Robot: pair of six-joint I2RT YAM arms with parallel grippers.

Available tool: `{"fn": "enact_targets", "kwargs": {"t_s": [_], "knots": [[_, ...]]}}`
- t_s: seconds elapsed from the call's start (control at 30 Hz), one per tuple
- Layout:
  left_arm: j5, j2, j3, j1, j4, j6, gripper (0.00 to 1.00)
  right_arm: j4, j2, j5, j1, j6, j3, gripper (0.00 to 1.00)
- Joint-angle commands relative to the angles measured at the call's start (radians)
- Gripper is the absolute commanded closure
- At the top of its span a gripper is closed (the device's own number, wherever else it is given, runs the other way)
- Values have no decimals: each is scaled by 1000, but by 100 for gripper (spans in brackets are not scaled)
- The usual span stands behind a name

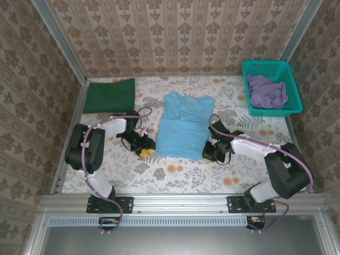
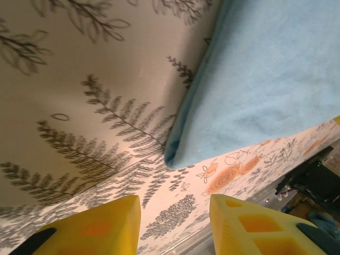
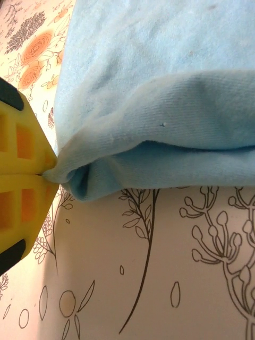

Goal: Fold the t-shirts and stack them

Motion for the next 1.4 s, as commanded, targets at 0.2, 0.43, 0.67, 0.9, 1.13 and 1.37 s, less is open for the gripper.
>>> {"fn": "enact_targets", "kwargs": {"t_s": [0.2,0.43,0.67,0.9,1.13,1.37], "knots": [[-11,49,9,-37,-4,-40,60,19,12,-24,0,10,-18,100],[-33,108,102,-70,-20,-57,63,19,-17,-16,1,20,-41,100],[-124,158,136,-85,-54,-50,70,27,-27,-14,2,30,-60,100],[-244,136,155,-98,-100,-31,92,10,-29,-17,1,21,-46,100],[-230,90,151,-135,-148,45,100,-23,-63,-18,1,8,-58,100],[-117,12,57,-171,-204,87,100,-37,-142,-58,55,38,-128,100]]}}
